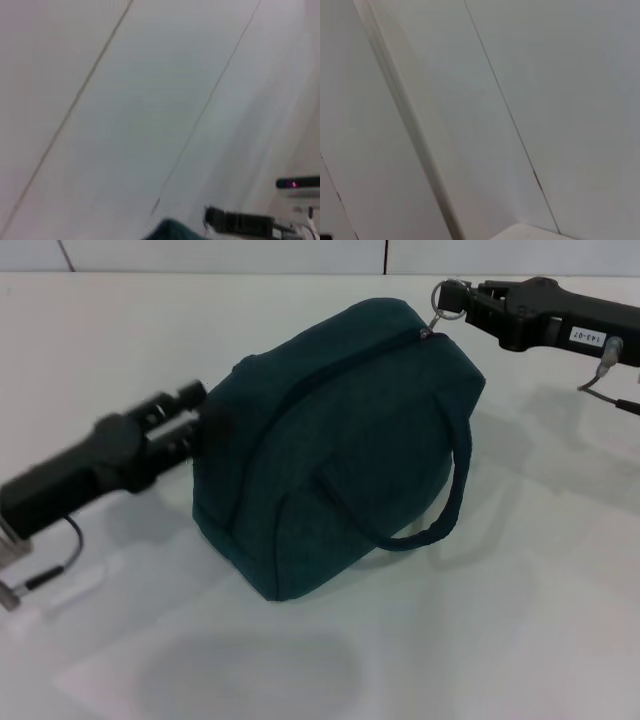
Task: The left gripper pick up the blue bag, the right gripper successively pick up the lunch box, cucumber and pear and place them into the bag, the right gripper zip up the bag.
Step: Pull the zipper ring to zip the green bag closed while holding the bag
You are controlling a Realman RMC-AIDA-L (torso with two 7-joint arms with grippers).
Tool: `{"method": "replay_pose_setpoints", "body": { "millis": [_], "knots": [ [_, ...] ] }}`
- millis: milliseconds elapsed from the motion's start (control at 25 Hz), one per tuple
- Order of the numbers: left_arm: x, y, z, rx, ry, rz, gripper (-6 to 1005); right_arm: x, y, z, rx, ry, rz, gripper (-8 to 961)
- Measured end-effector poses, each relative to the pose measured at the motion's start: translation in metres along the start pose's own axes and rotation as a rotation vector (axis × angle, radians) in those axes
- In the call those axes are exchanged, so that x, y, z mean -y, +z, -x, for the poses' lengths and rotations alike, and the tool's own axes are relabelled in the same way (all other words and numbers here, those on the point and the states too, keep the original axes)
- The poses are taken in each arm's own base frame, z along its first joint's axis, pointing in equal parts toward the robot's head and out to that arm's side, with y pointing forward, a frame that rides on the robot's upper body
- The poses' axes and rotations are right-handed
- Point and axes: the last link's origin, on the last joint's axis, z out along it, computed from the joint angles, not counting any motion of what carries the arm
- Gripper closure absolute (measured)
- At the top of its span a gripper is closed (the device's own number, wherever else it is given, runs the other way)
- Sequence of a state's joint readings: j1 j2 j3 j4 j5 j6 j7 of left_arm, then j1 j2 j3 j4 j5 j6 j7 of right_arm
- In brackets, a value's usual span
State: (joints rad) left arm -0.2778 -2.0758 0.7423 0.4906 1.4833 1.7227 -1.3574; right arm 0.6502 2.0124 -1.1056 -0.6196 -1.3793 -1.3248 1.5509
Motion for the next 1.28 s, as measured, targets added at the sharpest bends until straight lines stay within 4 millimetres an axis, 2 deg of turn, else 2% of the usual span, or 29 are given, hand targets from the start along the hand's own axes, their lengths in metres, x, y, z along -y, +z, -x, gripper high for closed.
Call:
{"method": "replay_pose_setpoints", "body": {
  "millis": [240,440,520,560,720,800,880,1000,1280],
  "knots": [
    [0.014,-0.006,-0.039,-0.114,0.064,-0.052,307,0.0,0.0,-0.001,-0.002,-0.007,0.002,898],
    [0.032,0.016,-0.087,-0.056,0.034,-0.033,106,-0.001,0.001,0.0,-0.001,-0.017,0.007,896],
    [0.037,0.039,-0.11,0.028,0.061,-0.003,106,-0.001,0.001,0.001,0.0,-0.024,0.009,895],
    [0.037,0.039,-0.11,0.028,0.061,-0.003,106,-0.001,0.001,0.001,0.0,-0.027,0.01,894],
    [0.034,0.074,-0.136,0.235,0.137,0.031,106,-0.002,0.002,0.002,0.002,-0.032,0.013,893],
    [0.025,0.094,-0.148,0.366,0.163,0.042,106,-0.002,0.002,0.002,0.003,-0.031,0.012,892],
    [0.014,0.106,-0.152,0.448,0.165,0.056,106,-0.001,0.001,0.002,0.004,-0.032,0.011,891],
    [-0.012,0.125,-0.157,0.563,0.175,0.087,105,-0.001,0.0,0.001,0.006,-0.038,0.009,890],
    [-0.058,0.147,-0.144,0.765,0.248,-0.002,105,-0.001,0.0,0.001,0.01,-0.046,0.008,887]
  ]
}}
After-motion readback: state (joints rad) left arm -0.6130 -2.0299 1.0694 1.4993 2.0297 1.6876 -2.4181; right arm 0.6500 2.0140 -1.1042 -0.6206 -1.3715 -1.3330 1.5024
